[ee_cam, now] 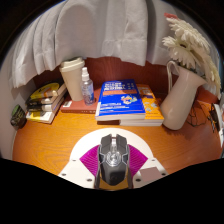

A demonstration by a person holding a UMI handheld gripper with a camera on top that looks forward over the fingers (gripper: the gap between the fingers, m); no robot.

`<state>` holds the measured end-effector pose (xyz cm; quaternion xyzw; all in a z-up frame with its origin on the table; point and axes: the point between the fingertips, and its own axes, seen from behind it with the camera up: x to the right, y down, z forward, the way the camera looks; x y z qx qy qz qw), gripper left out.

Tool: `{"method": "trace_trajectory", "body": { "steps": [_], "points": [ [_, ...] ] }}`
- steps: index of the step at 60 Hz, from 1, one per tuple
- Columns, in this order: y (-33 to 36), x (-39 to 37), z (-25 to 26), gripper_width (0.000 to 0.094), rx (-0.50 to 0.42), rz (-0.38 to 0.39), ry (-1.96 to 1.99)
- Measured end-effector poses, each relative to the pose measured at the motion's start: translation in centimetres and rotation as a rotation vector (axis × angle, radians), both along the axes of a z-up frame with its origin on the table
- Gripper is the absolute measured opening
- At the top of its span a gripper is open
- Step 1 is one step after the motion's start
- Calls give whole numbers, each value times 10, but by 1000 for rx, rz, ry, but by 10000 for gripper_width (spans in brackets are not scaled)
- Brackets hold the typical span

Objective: Arrange mouse

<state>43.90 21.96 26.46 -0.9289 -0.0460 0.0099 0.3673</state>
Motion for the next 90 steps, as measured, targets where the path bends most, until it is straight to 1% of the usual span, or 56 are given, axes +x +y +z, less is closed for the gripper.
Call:
{"method": "trace_trajectory", "body": {
  "steps": [6, 8, 10, 18, 22, 25, 27, 28, 32, 33, 41, 42, 43, 46, 56, 64, 74, 90],
  "points": [
    [-8, -2, -23, 385, -45, 17, -26],
    [-3, -2, -21, 387, -24, 10, -20],
    [-5, -1, -21, 386, -24, -8, -8],
    [-6, -1, -23, 467, -19, -27, 20],
    [-5, 0, -24, 505, -23, -23, 22],
    [-6, 0, -29, 581, -53, -23, 13],
    [-4, 0, -26, 592, -55, -26, 12],
    [-4, 1, -26, 618, -59, -28, 7],
    [-8, 7, -21, 839, -76, -27, -25],
    [-9, 8, -17, 871, -75, -26, -32],
    [-18, 6, 36, 862, -9, -43, -15],
    [-21, 5, 45, 846, 1, -45, -15],
    [-25, 4, 54, 864, 10, -46, -15],
    [-36, 2, 80, 863, 33, -48, -14],
    [-91, -17, 160, 861, 122, -41, -8],
    [-144, -32, 205, 859, 181, -38, 0],
    [-202, -48, 233, 857, 222, -36, 12],
    [-257, -72, 234, 856, 216, 10, 4]
  ]
}}
